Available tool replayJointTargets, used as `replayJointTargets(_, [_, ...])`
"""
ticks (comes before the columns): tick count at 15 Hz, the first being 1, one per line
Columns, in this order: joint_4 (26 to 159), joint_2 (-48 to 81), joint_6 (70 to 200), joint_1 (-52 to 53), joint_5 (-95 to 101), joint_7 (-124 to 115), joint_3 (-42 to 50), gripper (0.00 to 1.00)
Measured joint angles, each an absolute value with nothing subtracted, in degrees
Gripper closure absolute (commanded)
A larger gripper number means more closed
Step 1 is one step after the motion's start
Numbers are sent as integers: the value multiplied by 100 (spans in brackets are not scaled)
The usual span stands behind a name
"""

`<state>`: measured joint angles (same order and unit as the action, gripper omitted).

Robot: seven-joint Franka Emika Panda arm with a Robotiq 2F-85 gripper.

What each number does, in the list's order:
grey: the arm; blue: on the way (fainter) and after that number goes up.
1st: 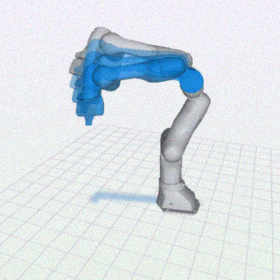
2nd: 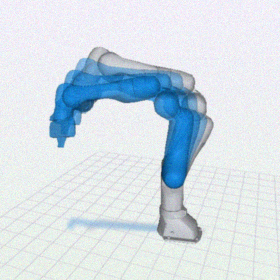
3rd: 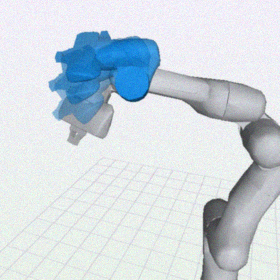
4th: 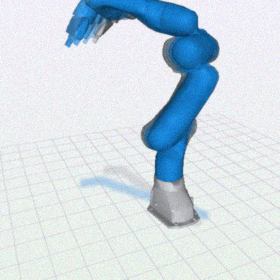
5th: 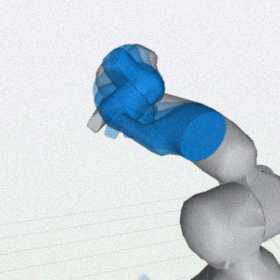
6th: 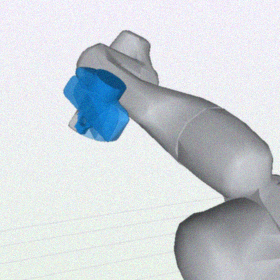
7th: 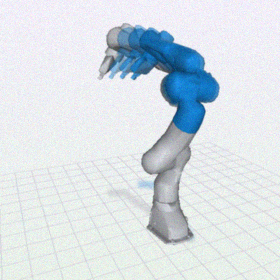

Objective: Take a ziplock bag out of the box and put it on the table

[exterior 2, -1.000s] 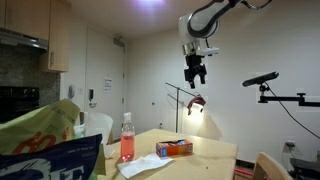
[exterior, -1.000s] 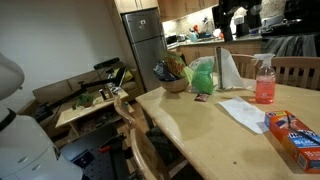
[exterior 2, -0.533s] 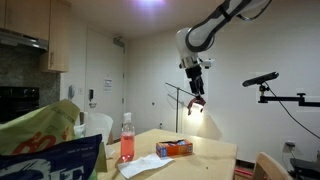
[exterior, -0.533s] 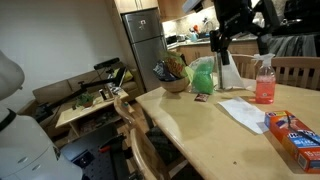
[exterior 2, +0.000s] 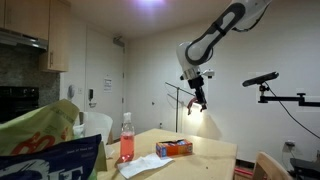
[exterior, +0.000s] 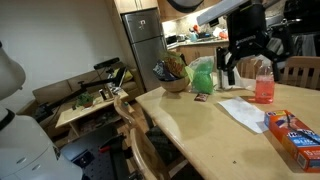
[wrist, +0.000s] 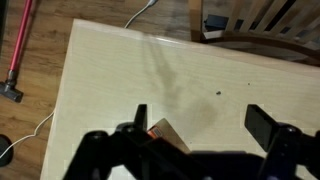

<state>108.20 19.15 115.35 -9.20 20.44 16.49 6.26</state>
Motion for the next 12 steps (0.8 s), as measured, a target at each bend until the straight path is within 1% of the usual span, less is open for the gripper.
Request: replayJointTargets(12, [10572, 2079, 11535, -926, 2050, 1392, 740, 0])
